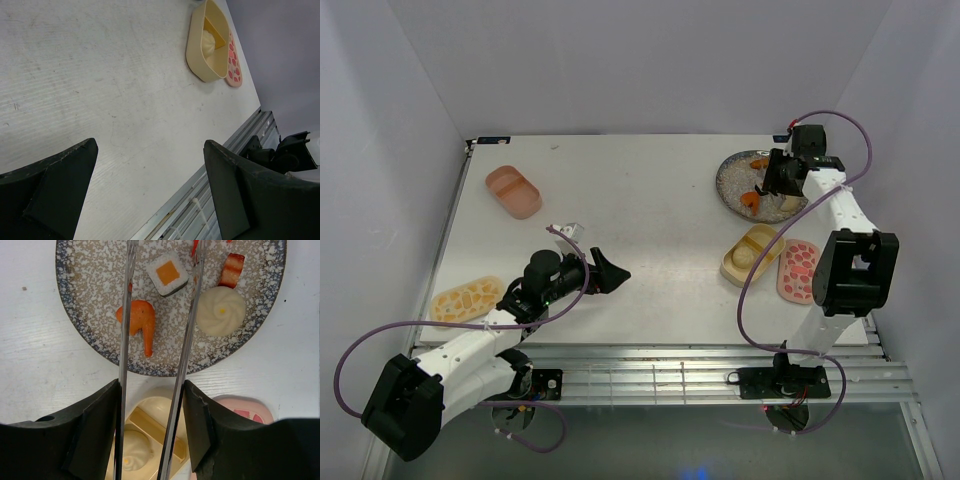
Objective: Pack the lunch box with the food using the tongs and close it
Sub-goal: Pick up the fake food from the plate.
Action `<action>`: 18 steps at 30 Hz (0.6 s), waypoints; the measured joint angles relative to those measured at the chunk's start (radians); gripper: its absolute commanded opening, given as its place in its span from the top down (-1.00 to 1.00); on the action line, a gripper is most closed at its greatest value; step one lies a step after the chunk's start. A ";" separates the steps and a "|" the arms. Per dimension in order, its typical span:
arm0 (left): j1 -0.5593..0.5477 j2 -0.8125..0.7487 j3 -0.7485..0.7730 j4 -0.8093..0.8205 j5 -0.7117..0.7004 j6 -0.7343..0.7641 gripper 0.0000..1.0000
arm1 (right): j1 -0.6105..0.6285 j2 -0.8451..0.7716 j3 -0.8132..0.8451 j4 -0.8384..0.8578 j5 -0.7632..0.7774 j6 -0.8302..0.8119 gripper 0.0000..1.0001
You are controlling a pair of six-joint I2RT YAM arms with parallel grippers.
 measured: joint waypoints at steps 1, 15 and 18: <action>0.000 0.000 0.000 0.000 0.000 0.000 -0.96 | 0.003 0.003 0.000 0.002 0.005 0.002 -0.14; 0.000 0.000 0.000 -0.001 -0.001 0.000 -0.96 | 0.018 0.039 -0.016 0.009 0.026 0.014 -0.14; 0.000 0.000 0.000 -0.002 -0.001 0.000 -0.96 | 0.029 0.039 -0.016 0.009 0.032 0.022 -0.14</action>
